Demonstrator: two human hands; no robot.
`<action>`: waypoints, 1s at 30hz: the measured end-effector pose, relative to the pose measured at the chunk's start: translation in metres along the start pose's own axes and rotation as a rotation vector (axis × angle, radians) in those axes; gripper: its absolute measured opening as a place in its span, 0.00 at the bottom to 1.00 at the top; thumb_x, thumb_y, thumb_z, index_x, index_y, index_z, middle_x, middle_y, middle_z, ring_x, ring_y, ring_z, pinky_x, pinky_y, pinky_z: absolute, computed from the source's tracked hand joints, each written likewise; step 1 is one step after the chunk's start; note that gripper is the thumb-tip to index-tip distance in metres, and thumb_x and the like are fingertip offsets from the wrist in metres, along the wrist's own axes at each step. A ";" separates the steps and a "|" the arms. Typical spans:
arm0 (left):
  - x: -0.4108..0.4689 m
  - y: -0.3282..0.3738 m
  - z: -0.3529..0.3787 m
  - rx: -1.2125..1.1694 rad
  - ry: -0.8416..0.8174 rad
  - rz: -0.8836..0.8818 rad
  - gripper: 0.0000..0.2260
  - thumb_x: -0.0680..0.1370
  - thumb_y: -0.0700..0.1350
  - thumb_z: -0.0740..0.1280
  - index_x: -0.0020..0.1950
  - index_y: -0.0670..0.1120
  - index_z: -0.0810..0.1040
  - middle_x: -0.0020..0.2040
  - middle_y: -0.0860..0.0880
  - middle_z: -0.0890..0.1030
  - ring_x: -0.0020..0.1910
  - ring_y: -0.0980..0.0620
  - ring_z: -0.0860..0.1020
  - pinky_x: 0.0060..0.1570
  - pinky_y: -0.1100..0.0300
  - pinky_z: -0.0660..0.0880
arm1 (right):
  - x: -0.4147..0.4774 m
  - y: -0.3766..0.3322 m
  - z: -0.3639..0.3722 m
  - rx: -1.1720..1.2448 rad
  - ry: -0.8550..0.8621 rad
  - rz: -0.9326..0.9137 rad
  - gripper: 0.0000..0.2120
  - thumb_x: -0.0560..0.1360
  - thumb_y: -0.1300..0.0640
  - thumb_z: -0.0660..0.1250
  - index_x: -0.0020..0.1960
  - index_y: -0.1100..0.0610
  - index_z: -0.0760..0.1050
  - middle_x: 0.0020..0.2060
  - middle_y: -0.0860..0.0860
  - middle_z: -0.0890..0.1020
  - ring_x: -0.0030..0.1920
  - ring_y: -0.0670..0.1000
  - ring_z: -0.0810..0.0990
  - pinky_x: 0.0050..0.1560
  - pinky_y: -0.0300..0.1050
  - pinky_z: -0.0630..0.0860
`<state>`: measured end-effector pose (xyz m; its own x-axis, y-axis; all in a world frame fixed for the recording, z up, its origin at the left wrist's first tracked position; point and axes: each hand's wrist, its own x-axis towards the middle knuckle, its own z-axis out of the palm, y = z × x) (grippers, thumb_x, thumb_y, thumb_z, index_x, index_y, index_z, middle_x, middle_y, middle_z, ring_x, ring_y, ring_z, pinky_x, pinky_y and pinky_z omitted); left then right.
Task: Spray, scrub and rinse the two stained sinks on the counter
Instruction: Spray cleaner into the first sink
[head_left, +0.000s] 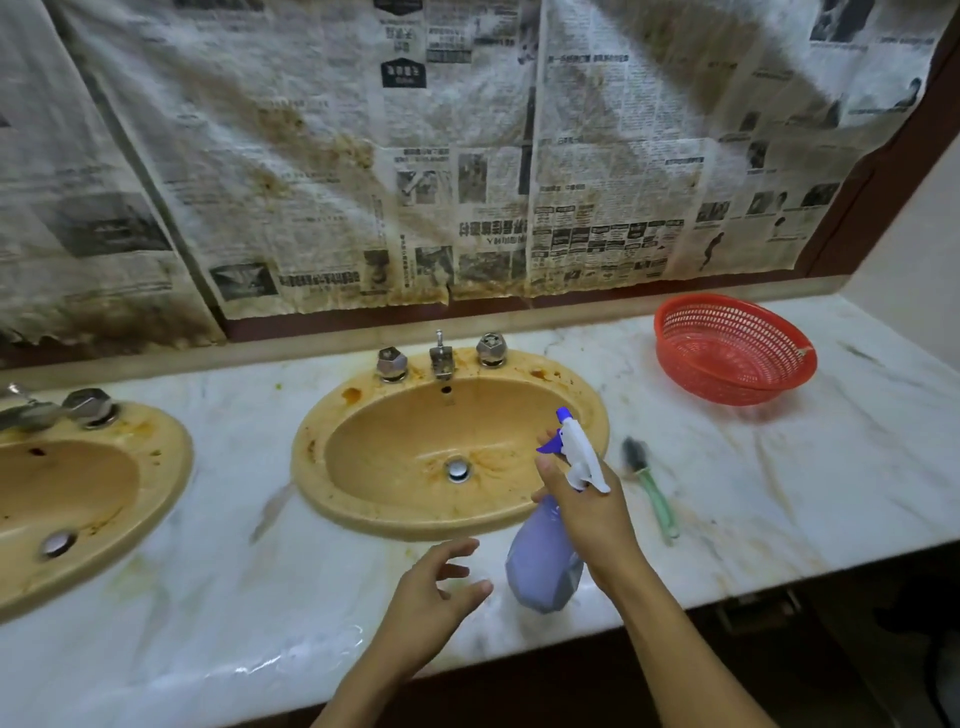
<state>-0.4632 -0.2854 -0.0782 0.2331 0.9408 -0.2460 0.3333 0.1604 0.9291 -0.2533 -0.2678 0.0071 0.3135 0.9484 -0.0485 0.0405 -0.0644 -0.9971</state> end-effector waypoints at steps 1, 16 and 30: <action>-0.002 -0.005 -0.008 0.001 0.010 -0.005 0.19 0.76 0.49 0.77 0.64 0.60 0.79 0.63 0.64 0.80 0.60 0.62 0.79 0.53 0.61 0.80 | -0.003 0.001 0.007 -0.010 0.002 -0.011 0.14 0.78 0.47 0.73 0.62 0.36 0.78 0.47 0.41 0.85 0.43 0.48 0.85 0.48 0.40 0.79; -0.008 0.002 -0.012 -0.158 -0.192 -0.090 0.36 0.65 0.59 0.80 0.71 0.66 0.70 0.70 0.61 0.76 0.64 0.54 0.79 0.63 0.56 0.79 | 0.034 0.024 0.070 -0.055 -0.138 0.273 0.13 0.81 0.51 0.70 0.64 0.50 0.75 0.53 0.50 0.80 0.37 0.51 0.84 0.40 0.40 0.76; 0.014 0.017 -0.026 -0.252 -0.323 -0.145 0.24 0.78 0.46 0.75 0.74 0.56 0.75 0.65 0.55 0.83 0.62 0.46 0.82 0.61 0.44 0.80 | 0.073 0.038 0.071 -0.151 -0.252 0.255 0.29 0.81 0.52 0.68 0.78 0.46 0.62 0.43 0.48 0.71 0.40 0.49 0.73 0.40 0.41 0.75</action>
<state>-0.4777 -0.2618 -0.0586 0.4878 0.7675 -0.4159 0.1599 0.3898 0.9069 -0.2959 -0.1786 -0.0380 0.0897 0.9412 -0.3256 0.1368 -0.3355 -0.9321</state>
